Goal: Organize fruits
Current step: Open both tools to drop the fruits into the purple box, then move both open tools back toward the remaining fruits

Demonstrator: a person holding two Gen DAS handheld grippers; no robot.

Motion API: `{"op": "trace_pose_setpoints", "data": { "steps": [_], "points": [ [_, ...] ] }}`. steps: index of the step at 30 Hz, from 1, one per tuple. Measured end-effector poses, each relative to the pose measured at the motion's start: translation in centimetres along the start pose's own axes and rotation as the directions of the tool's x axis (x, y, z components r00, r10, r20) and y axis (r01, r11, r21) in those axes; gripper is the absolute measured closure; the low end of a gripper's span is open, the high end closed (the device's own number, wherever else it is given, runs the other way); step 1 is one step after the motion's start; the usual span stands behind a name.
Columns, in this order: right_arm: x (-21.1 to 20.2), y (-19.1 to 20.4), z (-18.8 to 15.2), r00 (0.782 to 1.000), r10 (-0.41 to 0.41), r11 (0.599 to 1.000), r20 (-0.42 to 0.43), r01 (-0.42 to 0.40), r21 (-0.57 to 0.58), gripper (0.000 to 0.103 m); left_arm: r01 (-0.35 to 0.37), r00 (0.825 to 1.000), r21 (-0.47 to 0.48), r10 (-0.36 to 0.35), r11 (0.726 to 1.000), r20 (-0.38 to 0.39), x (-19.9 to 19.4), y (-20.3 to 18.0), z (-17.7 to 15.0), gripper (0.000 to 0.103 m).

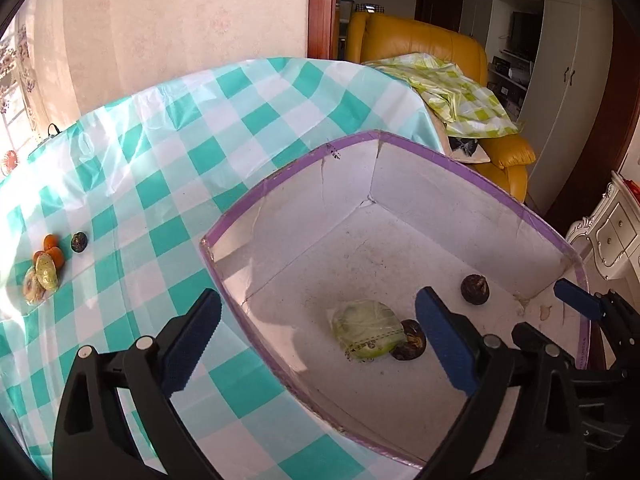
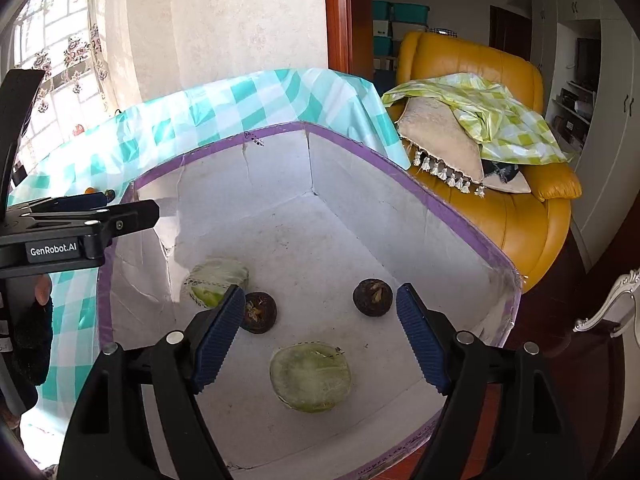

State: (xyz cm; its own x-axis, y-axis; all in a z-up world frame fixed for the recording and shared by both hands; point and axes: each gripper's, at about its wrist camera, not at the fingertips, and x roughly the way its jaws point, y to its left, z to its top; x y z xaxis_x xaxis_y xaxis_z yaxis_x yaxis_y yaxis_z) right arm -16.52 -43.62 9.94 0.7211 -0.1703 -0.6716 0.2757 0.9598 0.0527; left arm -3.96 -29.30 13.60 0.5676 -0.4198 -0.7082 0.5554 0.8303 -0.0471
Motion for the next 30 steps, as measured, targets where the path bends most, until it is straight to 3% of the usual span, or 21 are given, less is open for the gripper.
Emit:
{"op": "trace_pose_setpoints", "data": {
  "steps": [4,8,11,15,18,21,25,27,30],
  "points": [
    [-1.0,1.0,0.2,1.000,0.000,1.000,0.031,0.000,-0.003,0.024,-0.005,0.993,-0.094,0.016,0.996,0.115,-3.5,4.1,-1.0,0.002],
    [-2.5,2.7,0.3,0.997,0.021,1.000,0.077,-0.020,-0.012,0.021,-0.071,0.979,-0.204,0.107,0.976,0.172,-5.4,9.5,-3.2,0.002],
    [-3.9,5.2,0.6,0.989,0.059,0.997,0.132,-0.053,-0.048,0.019,-0.153,0.973,-0.292,0.196,0.944,0.124,-5.0,14.2,-5.6,0.002],
    [-5.7,10.4,0.3,0.964,0.170,0.980,0.203,-0.143,-0.142,0.016,-0.279,0.948,-0.408,0.316,0.869,0.025,-3.6,20.3,-9.6,0.002],
    [-5.6,15.1,-0.5,0.947,0.249,0.951,0.204,-0.199,-0.237,0.016,-0.344,0.928,-0.475,0.369,0.810,-0.041,-2.8,24.1,-12.3,0.002],
    [-3.6,20.0,-1.7,0.940,0.297,0.914,0.167,-0.230,-0.334,0.016,-0.402,0.903,-0.535,0.417,0.743,-0.101,-2.3,27.5,-14.2,0.002],
    [1.8,24.8,-2.6,0.952,0.302,0.880,0.044,-0.261,-0.398,0.017,-0.437,0.882,-0.602,0.449,0.668,-0.143,-2.1,31.2,-15.6,0.002],
    [4.8,26.4,-2.3,0.957,0.291,0.881,0.004,-0.266,-0.390,0.017,-0.442,0.878,-0.615,0.455,0.653,-0.147,-1.8,32.3,-15.4,0.002],
    [9.6,28.4,-0.5,0.961,0.275,0.897,-0.041,-0.271,-0.350,0.017,-0.440,0.879,-0.604,0.456,0.665,-0.139,-0.7,33.5,-14.2,0.002]
  ]
}}
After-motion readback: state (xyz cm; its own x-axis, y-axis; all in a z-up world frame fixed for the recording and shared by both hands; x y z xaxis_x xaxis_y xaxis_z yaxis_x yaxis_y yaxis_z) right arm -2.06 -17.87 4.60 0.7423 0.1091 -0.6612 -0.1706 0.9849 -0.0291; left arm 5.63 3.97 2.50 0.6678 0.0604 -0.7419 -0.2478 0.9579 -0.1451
